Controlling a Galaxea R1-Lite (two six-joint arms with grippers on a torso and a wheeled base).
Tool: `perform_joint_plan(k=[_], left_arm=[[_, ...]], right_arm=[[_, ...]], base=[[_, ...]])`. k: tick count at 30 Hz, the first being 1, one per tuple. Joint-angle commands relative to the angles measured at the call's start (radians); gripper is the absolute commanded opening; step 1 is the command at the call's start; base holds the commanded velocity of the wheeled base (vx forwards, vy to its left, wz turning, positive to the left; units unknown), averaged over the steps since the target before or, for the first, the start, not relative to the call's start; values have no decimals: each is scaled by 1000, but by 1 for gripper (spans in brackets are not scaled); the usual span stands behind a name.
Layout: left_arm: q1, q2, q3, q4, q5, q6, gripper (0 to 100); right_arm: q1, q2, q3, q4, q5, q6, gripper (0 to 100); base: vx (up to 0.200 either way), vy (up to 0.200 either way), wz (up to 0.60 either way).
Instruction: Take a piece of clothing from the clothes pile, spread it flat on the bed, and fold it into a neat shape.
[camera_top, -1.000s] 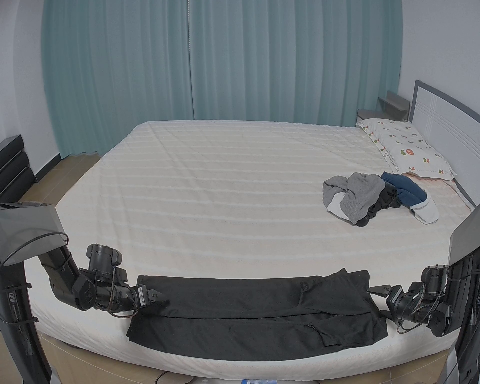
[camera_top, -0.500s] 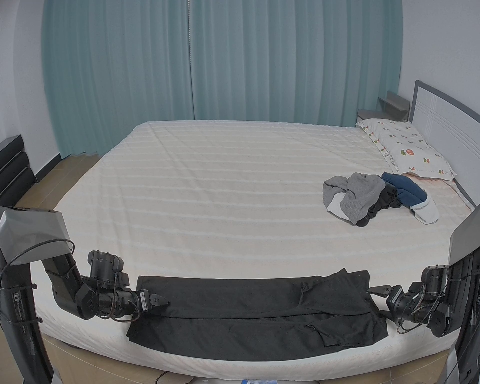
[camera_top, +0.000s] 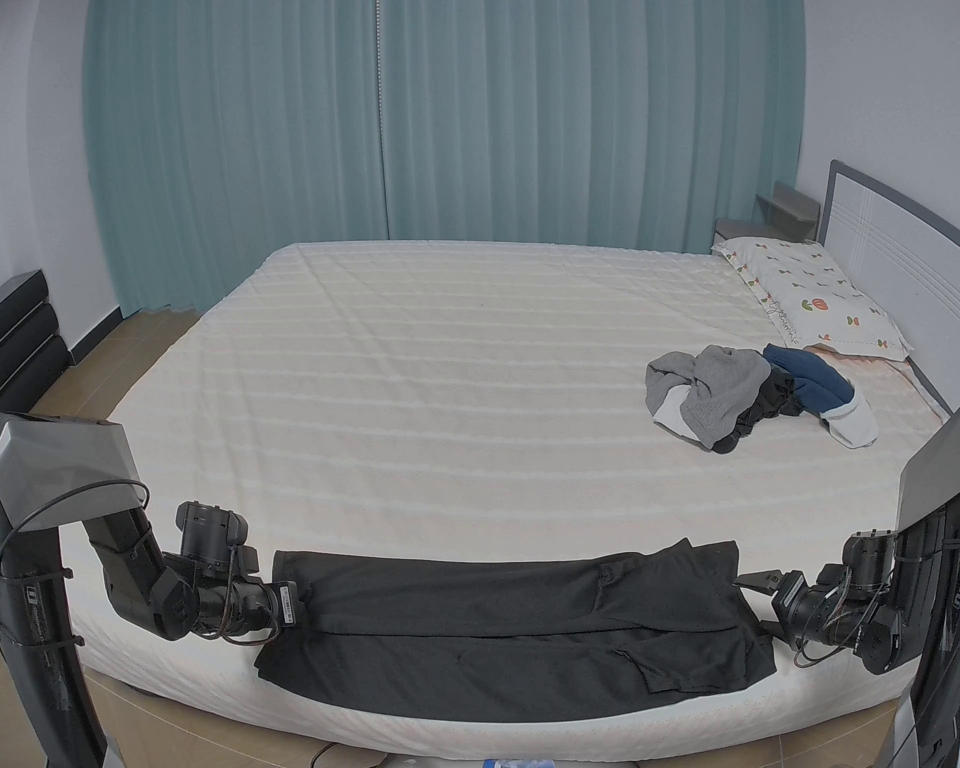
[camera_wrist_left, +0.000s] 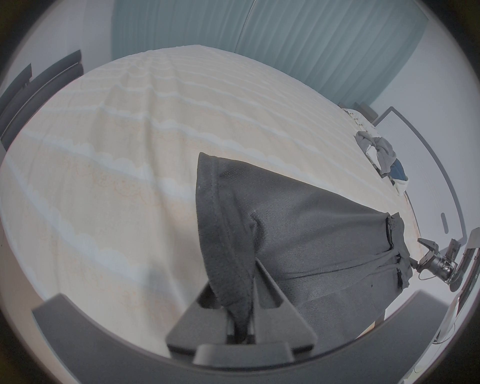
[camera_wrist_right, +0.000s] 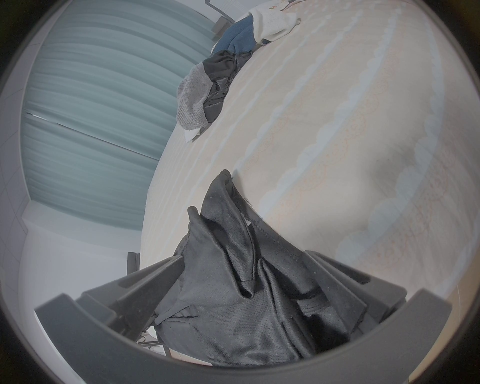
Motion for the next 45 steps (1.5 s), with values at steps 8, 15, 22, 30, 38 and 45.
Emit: perform_joint_plan(k=[8,15,22,30,38,45], left_arm=[[0,-26,3,1,0,0,0],[0,-26,-3,2,0,-4,0],[0,-26,-8,-4,0,-7,0],[0,-26,-25,-4,2,-27,0],[-27,-70,-37,-4,2,-88,0],[-99,-169,-46,8,5,-200,0]], right_arm=[[0,1,0,-12,0,0,100],[0,1,0,-12,0,0,100],[1,4,0,-12,0,0,100],[12,10,-3,-12,-1,0,100],[12,10,-3,-12,-1,0,100],[12,12,-3,-12,-1,0,100]], base=[[0,0,0],[-86,0,0],[-57,0,0],[0,0,0],[0,0,0],[0,-200,0]])
